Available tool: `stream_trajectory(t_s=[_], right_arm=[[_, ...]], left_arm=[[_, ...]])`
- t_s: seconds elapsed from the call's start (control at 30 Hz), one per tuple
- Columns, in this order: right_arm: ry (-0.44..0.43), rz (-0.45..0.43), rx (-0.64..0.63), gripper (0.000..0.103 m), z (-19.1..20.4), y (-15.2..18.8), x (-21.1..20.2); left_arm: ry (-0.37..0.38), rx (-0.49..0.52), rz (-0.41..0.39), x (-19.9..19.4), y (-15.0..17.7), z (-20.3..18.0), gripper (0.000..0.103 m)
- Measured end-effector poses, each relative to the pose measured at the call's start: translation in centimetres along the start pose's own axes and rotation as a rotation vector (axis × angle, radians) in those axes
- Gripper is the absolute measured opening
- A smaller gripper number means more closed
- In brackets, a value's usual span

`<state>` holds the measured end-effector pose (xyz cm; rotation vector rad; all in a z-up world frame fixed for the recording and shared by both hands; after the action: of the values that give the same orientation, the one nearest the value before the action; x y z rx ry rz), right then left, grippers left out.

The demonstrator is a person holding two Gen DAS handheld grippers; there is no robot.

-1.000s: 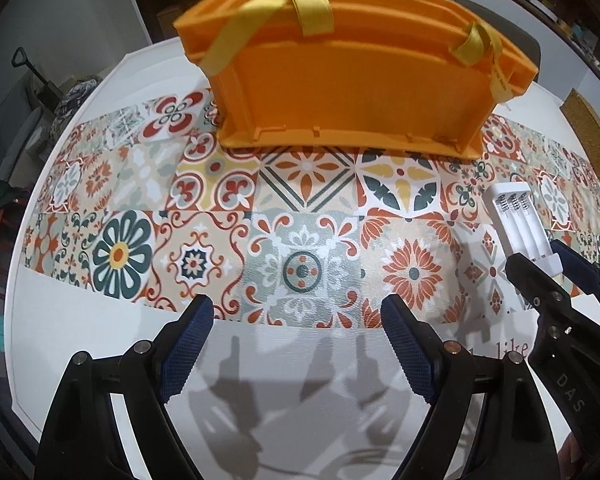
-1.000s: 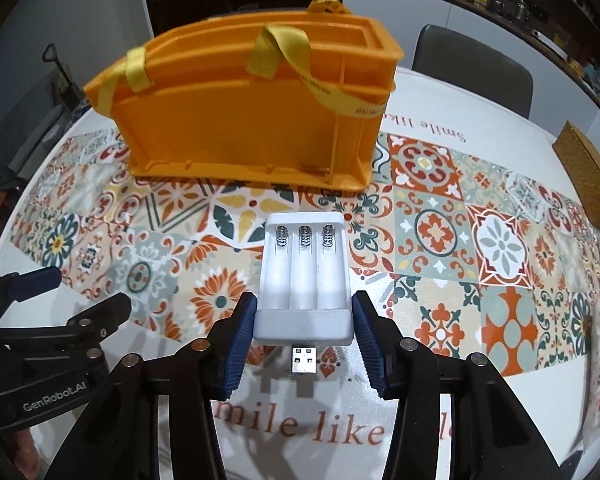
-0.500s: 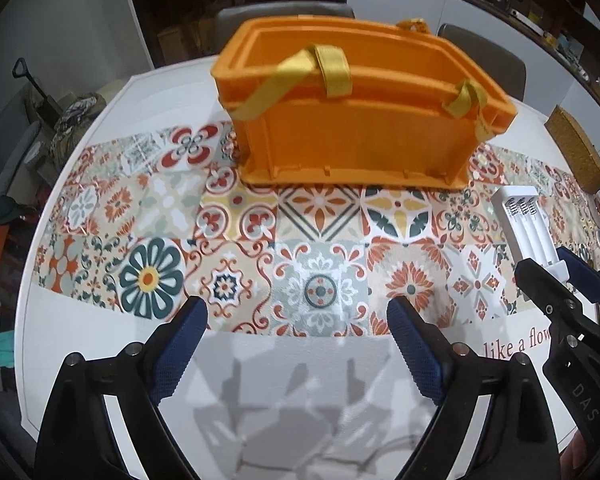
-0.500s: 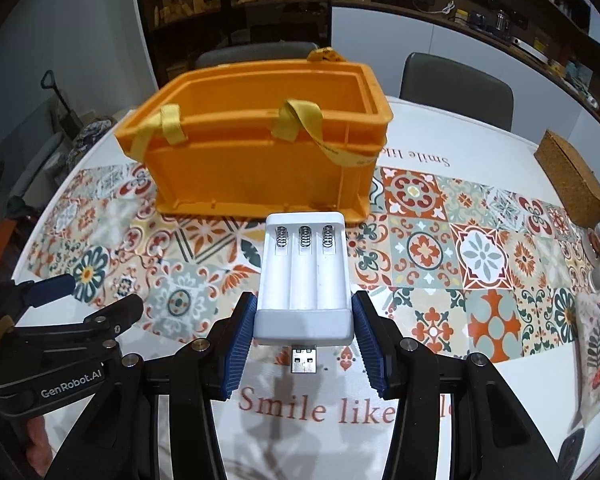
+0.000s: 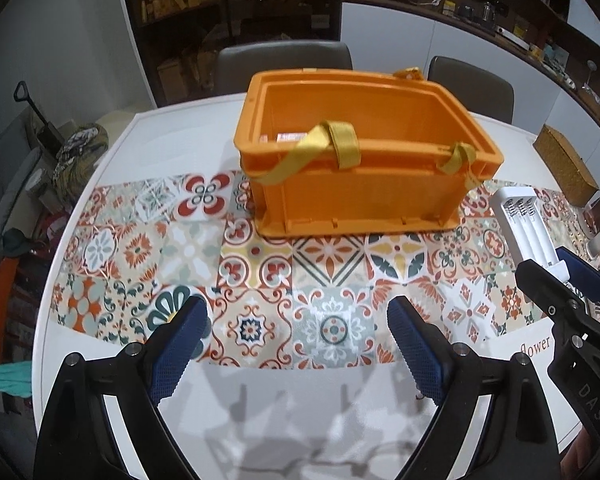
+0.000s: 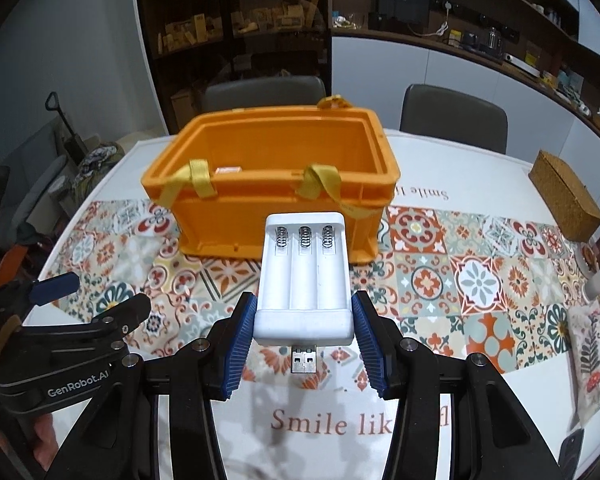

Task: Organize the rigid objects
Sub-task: 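Lift the battery charger with the right tool and carry it over the crate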

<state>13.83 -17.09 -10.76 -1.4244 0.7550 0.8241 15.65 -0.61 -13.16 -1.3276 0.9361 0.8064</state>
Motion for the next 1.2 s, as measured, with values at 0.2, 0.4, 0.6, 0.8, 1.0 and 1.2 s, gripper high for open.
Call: stream_trajectory(t_s=[0.2, 0.4, 0.6, 0.8, 1.0, 1.2], right_arm=[[-0.004, -0.025, 0.01, 0.049, 0.4, -1.4, -0.8], [-0.005, -0.038, 0.014, 0.049, 0.7, -2.8, -1.0], [-0.01, -0.04, 0.015, 0.049, 0.9, -4.3, -1.0], [-0.007, -0.047, 0.021, 0.049, 0.8, -6.0, -0.7], [-0.011, -0.049, 0.025, 0.049, 0.7, -7.5, -0.1], [-0.007, -0.043, 0.028, 0.049, 0.6, -9.0, 0.7]], left_arm=[[0.012, 0.009, -0.03, -1.1, -1.6, 0.1, 0.097], [0.008, 0.024, -0.067, -1.9, -3.5, 0.1, 0.097], [0.014, 0.026, -0.094, -2.5, -5.3, 0.2, 0.099], [0.011, 0.022, -0.123, -3.0, -7.1, 0.5, 0.101], [0.001, 0.037, -0.147, -3.1, -8.9, 0.5, 0.102], [-0.002, 0.037, -0.166, -2.9, -10.7, 0.6, 0.102]])
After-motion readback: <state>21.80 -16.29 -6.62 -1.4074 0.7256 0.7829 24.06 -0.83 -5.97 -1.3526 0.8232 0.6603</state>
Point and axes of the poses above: each gripper's, at about its wrist camera, not at the fingertips, and x roughly the way its jaws point, z to its left, y to its underside, the point moved 10 cm from there along x, roughly the way its jaws point, and after that the axes turned 7 degrees about z, right-handed, at the moved point
